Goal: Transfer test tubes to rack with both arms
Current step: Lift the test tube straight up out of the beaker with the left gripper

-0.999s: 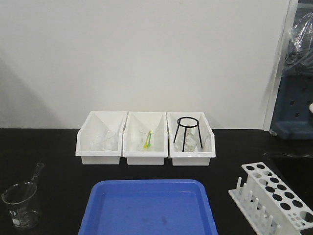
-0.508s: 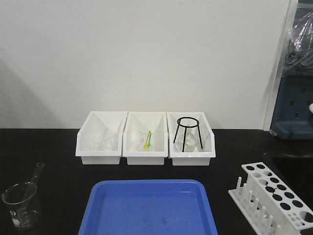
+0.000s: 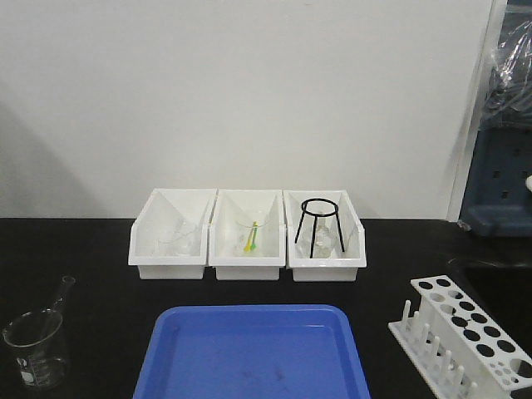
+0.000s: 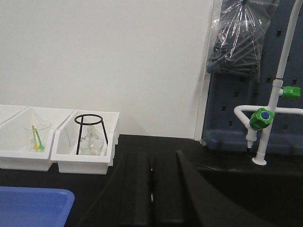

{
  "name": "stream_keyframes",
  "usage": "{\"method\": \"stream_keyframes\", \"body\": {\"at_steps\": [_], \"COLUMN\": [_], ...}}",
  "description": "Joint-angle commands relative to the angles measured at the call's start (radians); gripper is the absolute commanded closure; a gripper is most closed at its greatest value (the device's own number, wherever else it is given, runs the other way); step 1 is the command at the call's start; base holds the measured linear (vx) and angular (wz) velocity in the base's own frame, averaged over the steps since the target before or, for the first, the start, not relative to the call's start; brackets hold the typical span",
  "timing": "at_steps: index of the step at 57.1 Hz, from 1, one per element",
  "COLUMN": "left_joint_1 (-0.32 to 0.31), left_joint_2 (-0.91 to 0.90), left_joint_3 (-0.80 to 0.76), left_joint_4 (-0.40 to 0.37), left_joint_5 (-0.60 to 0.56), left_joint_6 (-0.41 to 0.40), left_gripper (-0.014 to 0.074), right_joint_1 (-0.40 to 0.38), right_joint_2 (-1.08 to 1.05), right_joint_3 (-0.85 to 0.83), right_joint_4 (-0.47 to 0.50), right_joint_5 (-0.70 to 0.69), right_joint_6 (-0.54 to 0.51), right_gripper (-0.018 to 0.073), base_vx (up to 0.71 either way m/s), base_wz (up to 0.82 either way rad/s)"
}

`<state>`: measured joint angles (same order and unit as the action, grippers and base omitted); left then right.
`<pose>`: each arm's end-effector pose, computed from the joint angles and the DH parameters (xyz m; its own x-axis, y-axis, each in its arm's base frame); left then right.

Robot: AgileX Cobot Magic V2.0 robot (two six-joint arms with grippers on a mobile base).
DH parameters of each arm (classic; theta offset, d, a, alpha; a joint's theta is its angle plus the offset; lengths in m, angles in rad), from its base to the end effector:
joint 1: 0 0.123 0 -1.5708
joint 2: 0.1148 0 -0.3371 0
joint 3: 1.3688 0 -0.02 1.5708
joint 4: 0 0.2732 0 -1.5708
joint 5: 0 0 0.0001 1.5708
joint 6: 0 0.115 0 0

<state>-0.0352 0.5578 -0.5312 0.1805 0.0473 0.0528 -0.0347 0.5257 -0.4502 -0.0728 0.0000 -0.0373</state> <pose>0.1228 -0.0033 0.3710 0.0198 0.2304 -0.9729 0.0227 0.9727 0.2309 0.1176 -0.0041 0.3489 0.0078 -0.1102 -0.9939 0.0358 0.9933 -0.1099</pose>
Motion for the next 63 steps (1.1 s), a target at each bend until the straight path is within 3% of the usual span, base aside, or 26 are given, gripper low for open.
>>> {"method": "stream_keyframes", "body": {"at_steps": [1, 9, 16, 22, 30, 49, 63], "left_joint_1": [0.000, 0.000, -0.003, -0.003, -0.003, -0.003, -0.003], "left_joint_2": [0.040, 0.101, 0.175, 0.291, 0.474, 0.774, 0.961], "left_joint_3": [-0.034, -0.033, -0.033, -0.033, -0.036, -0.038, -0.190], "left_joint_4": [0.002, -0.001, 0.012, 0.046, 0.064, 0.075, 0.067], "left_joint_5": [-0.079, -0.078, -0.066, -0.066, -0.274, -0.536, -0.573], "left_joint_6": [-0.007, -0.017, -0.017, 0.043, 0.060, 0.082, 0.106], "left_gripper": [0.0279, 0.0099, 0.0024, 0.0015, 0.0014, 0.0014, 0.0014], "right_joint_1": [-0.006, -0.006, -0.006, -0.006, -0.006, -0.006, -0.006], "right_joint_2": [0.029, 0.055, 0.069, 0.078, 0.081, 0.081, 0.081], "right_joint_3": [-0.029, -0.029, -0.029, -0.029, -0.029, -0.029, -0.029], "right_joint_4": [-0.005, -0.005, -0.005, -0.004, 0.000, -0.001, -0.001], "right_joint_5": [-0.105, -0.105, -0.105, -0.105, -0.100, -0.057, -0.011], "right_joint_6": [0.001, 0.001, 0.001, 0.001, 0.002, 0.002, 0.002], "right_gripper": [0.0352, 0.0192, 0.0104, 0.0069, 0.0067, 0.0067, 0.0067], "base_vx": [0.00, 0.00, 0.00, 0.00, 0.00, 0.00, 0.00], "base_wz": [0.00, 0.00, 0.00, 0.00, 0.00, 0.00, 0.00]}}
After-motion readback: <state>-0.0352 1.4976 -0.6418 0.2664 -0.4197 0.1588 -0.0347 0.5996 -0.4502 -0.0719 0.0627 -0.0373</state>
